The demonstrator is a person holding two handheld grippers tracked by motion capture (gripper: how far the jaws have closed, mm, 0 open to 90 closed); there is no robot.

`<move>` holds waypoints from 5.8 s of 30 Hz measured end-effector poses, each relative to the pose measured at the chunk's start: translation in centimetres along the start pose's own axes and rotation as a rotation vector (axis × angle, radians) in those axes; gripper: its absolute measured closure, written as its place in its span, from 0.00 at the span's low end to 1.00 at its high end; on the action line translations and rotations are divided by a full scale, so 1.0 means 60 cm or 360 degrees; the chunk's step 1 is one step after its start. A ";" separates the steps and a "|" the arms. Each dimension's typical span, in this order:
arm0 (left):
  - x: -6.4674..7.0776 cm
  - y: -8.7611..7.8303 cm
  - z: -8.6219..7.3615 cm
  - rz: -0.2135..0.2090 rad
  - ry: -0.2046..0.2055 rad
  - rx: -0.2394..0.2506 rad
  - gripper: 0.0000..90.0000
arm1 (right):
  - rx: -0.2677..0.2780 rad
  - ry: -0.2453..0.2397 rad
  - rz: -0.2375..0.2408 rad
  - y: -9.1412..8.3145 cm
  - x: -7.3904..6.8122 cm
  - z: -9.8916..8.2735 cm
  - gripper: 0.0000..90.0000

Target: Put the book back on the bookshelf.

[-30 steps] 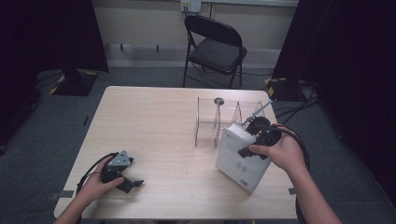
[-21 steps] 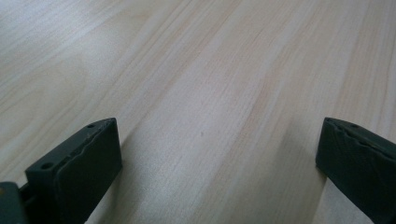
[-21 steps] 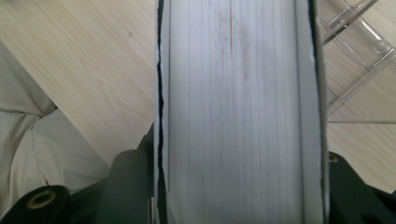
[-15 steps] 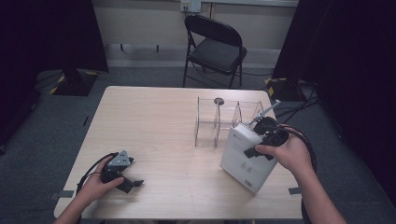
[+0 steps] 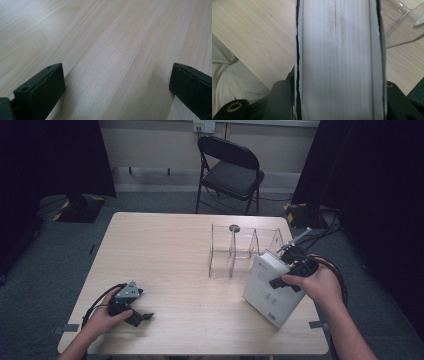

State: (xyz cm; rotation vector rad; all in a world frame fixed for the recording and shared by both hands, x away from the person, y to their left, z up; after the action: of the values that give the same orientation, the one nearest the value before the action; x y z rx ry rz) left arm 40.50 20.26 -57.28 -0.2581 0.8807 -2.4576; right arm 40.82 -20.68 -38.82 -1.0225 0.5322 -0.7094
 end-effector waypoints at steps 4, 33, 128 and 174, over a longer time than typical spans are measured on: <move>0.001 0.000 0.000 -0.0009 -0.0001 0.0001 0.00 | 0.0002 0.0018 0.0003 -0.002 0.004 -0.004 0.58; 0.000 0.000 0.000 -0.0002 -0.0001 0.0002 0.00 | -0.0005 0.0146 -0.0121 -0.013 0.050 -0.028 0.58; 0.000 0.000 0.000 0.0000 0.0000 -0.0001 0.00 | -0.0032 0.0534 -0.0380 -0.008 0.119 0.090 0.58; 0.000 0.000 0.000 0.0001 0.0000 -0.0001 0.00 | 0.0018 0.0645 -0.0401 0.023 0.151 0.133 0.58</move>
State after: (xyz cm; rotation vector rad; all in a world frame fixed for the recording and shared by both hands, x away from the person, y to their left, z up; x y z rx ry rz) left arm 40.50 20.26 -57.28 -0.2581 0.8814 -2.4568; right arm 52.77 -22.37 -37.32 -0.9474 0.7550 -1.1555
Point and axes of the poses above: each handheld gripper's, and its own axes: y roughly forward along the jaws, z roughly out of its top, x roughly to its right, the point moved 10 cm from there along y, roughly forward along the jaws, and after that the axes turned 5 degrees about x, right-handed, at the moved point
